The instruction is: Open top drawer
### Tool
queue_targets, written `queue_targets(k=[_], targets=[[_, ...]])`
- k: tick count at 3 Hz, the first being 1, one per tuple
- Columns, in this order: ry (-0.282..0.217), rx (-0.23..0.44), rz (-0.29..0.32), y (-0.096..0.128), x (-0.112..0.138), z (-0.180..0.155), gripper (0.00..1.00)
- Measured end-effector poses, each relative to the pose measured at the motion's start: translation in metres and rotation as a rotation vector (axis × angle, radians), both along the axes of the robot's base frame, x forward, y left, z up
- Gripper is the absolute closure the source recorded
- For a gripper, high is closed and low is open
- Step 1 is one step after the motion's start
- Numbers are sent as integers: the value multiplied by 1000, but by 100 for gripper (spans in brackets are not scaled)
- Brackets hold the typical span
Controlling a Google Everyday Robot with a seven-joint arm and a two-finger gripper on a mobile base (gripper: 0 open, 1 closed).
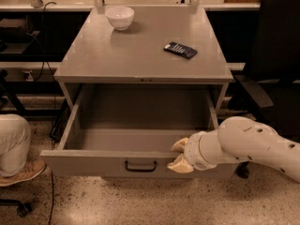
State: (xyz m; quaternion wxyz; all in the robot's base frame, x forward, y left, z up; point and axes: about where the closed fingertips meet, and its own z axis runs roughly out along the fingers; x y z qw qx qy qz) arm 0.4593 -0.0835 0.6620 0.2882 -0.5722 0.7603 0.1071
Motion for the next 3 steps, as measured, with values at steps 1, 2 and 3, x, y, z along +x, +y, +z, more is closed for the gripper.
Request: queue_targets(k=[1,2,3], targets=[[-1,-1,2,1,0,1,13],[-15,-12,7,-3,4,8,0],[-48,-34,-1,-28,12,31,0]])
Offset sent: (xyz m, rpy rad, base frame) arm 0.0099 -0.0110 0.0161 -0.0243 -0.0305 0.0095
